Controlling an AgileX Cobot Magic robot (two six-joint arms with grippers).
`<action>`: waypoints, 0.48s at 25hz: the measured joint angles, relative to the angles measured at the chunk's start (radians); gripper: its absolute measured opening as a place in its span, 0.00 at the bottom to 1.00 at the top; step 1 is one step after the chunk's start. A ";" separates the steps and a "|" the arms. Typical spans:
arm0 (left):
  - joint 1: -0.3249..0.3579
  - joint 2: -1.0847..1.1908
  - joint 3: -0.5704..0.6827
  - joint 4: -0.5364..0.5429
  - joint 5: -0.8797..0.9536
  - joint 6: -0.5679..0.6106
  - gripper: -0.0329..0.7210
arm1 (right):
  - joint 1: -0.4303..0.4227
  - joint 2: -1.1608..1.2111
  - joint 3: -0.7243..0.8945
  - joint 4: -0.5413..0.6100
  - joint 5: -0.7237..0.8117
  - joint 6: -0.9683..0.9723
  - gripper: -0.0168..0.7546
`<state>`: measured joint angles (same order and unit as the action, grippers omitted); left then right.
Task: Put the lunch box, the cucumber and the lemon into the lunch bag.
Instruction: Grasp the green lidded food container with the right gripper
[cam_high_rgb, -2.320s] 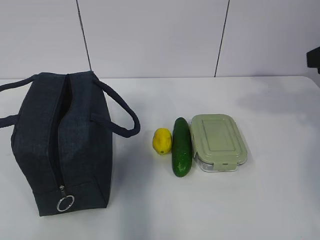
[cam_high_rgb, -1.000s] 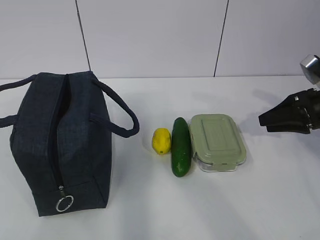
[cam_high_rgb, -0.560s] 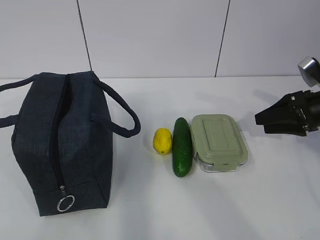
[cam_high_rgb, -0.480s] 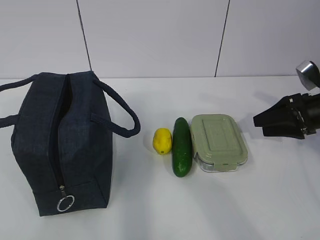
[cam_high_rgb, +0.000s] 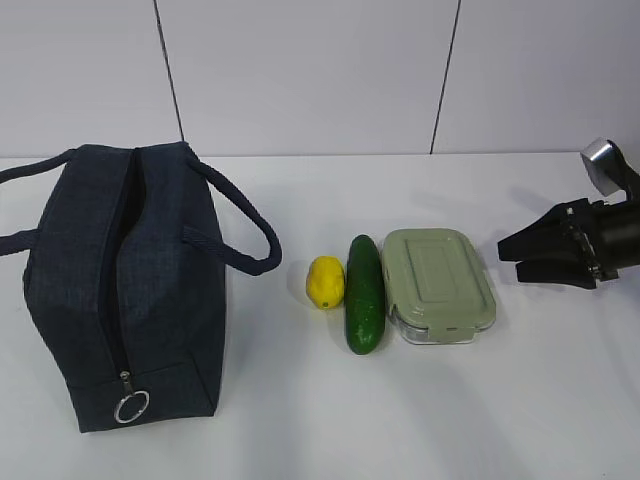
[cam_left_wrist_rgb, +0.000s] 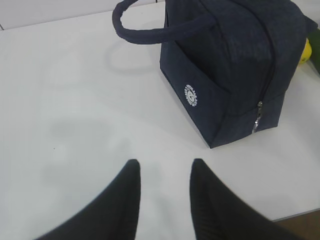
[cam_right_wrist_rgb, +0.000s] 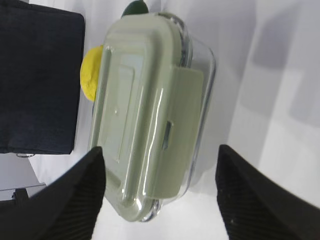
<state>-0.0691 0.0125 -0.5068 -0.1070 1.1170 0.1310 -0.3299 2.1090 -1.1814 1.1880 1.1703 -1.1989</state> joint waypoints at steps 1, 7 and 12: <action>0.000 0.000 0.000 0.000 0.000 0.000 0.37 | 0.002 0.004 -0.005 0.000 0.000 0.000 0.67; 0.000 0.000 0.000 0.000 0.000 0.000 0.37 | 0.040 0.044 -0.068 0.004 0.000 0.002 0.67; 0.000 0.000 0.000 0.000 0.000 0.000 0.37 | 0.052 0.089 -0.092 0.004 0.000 0.013 0.67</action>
<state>-0.0691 0.0125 -0.5068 -0.1074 1.1170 0.1310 -0.2777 2.1982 -1.2734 1.1922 1.1703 -1.1863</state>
